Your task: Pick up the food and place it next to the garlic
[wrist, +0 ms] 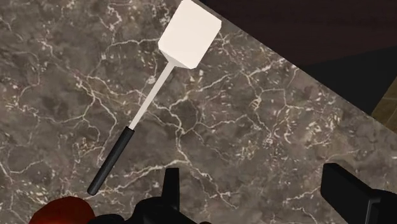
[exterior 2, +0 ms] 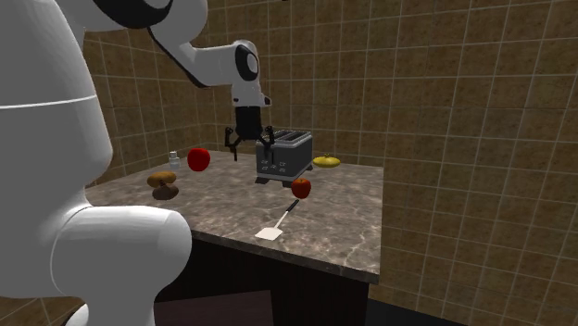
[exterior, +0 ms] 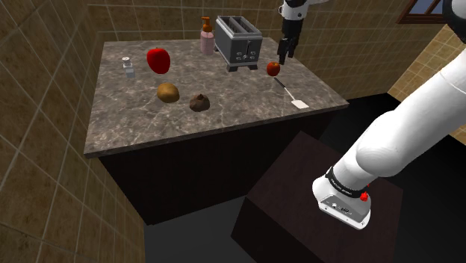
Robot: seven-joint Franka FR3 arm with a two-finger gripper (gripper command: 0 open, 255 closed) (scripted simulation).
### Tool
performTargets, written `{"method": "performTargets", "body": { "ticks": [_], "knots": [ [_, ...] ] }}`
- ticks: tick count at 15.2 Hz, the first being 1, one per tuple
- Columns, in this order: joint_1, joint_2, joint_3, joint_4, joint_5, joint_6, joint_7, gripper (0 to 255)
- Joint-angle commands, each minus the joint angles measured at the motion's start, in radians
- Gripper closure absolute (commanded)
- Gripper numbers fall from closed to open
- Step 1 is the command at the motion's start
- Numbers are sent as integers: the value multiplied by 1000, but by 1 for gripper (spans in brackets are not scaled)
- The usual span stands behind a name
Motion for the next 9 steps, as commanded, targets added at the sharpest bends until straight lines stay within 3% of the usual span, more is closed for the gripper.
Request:
{"method": "performTargets", "body": {
  "ticks": [1,9],
  "knots": [
    [-13,71,-21,49,10,10,-38,0],
    [-90,407,-66,349,91,-5,-177,0]
  ]
}}
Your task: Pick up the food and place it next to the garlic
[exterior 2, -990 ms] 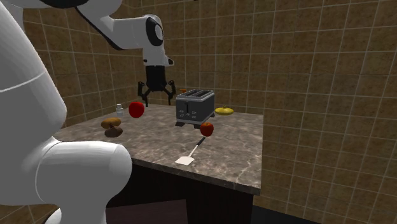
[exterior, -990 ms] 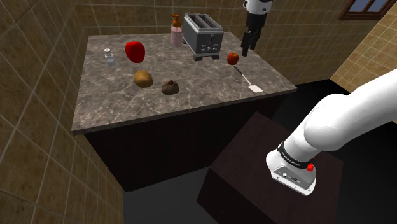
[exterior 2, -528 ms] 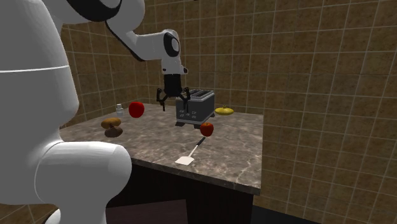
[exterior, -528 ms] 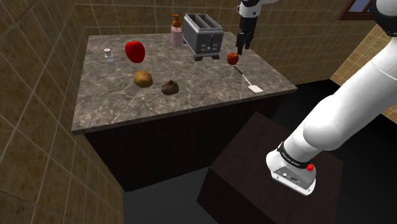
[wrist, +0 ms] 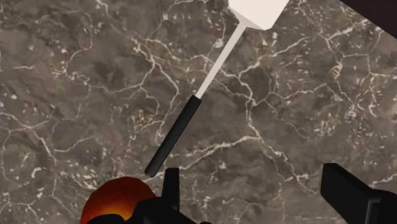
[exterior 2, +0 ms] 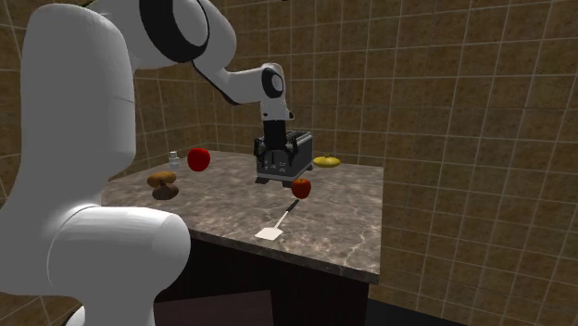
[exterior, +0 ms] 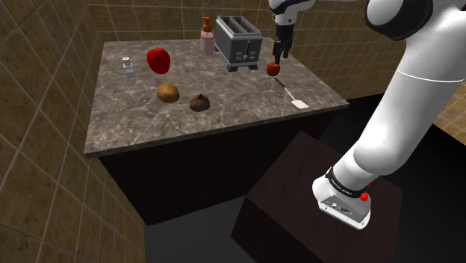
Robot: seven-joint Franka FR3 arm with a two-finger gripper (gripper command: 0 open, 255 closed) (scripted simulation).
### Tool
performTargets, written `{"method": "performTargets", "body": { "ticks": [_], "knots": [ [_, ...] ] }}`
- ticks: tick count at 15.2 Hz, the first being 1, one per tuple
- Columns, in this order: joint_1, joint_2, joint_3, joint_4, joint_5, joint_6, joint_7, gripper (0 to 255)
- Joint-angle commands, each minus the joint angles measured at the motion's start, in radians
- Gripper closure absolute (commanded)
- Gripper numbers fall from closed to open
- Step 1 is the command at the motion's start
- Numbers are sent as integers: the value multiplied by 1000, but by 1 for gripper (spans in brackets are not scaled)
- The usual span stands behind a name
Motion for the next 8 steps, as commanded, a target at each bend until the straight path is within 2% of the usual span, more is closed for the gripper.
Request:
{"method": "performTargets", "body": {
  "ticks": [1,5,8],
  "knots": [
    [-30,97,-7,98,25,-14,-39,0],
    [-93,281,-6,308,66,-64,-91,0],
    [-150,435,1,507,94,-125,-121,0]
  ]
}}
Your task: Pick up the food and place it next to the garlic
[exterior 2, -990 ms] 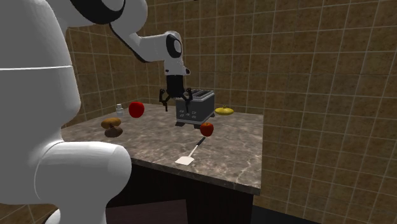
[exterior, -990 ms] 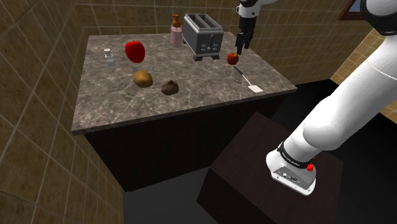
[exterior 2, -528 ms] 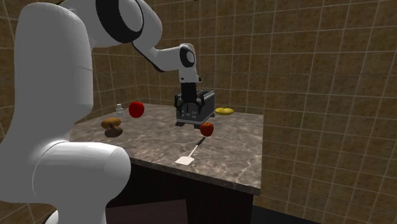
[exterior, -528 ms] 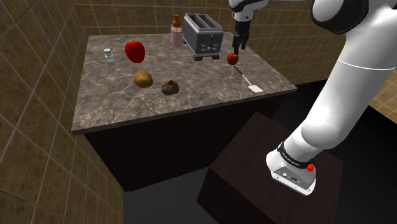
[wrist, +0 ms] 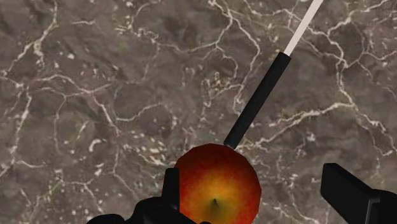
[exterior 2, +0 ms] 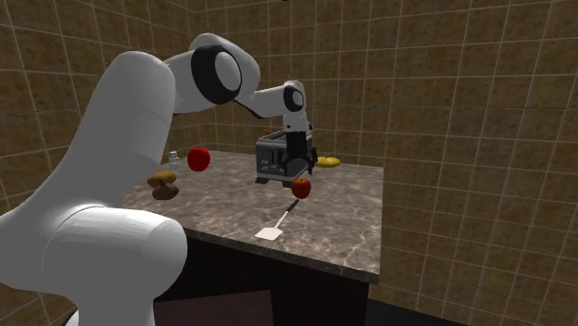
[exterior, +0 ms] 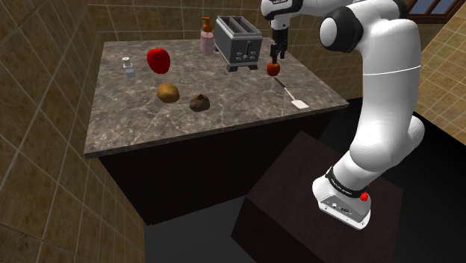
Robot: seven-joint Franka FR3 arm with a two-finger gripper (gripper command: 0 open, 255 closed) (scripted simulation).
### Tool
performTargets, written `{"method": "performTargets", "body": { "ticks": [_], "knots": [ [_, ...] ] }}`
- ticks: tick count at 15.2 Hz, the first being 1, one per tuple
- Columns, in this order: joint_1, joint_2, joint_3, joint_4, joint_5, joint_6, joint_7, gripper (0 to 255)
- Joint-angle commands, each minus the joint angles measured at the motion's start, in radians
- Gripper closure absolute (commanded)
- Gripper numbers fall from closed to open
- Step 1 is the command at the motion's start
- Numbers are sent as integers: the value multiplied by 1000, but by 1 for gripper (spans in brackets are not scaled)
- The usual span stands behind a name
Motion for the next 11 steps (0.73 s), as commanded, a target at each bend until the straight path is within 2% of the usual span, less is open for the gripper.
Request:
{"method": "performTargets", "body": {
  "ticks": [1,8,11],
  "knots": [
    [-36,101,6,142,17,-49,-15,0],
    [-29,88,6,26,15,53,-16,0],
    [-29,88,6,18,15,61,-16,0]
  ]
}}
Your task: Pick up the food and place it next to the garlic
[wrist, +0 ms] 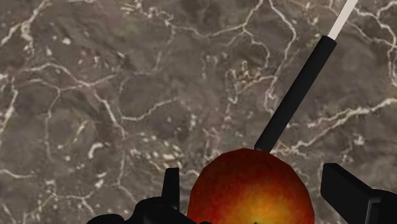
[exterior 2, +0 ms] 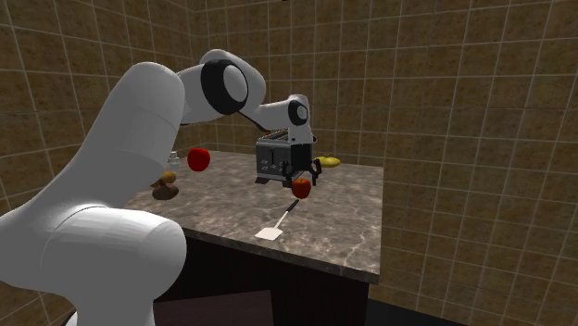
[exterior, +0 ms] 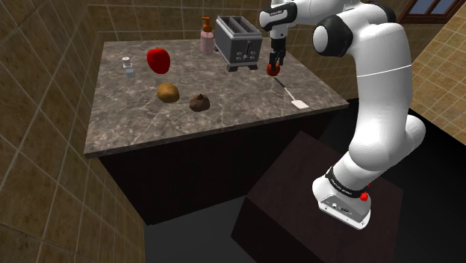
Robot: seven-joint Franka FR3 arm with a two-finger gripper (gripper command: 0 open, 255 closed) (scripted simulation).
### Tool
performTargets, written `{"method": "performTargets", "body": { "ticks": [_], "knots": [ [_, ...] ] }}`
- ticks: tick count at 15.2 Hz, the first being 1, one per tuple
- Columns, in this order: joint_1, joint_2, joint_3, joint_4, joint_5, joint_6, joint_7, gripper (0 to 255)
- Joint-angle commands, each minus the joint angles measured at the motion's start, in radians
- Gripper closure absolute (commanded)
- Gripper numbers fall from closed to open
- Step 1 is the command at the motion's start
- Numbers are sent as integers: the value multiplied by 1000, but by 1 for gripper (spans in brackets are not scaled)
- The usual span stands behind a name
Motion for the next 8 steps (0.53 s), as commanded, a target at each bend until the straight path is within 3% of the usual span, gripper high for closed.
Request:
{"method": "performTargets", "body": {
  "ticks": [1,5,6,8],
  "knots": [
    [0,0,0,-3,0,3,0,0],
    [0,0,0,-3,0,3,0,0],
    [0,0,0,-3,0,3,0,255],
    [0,-1,0,-4,0,4,0,255]
  ]
}}
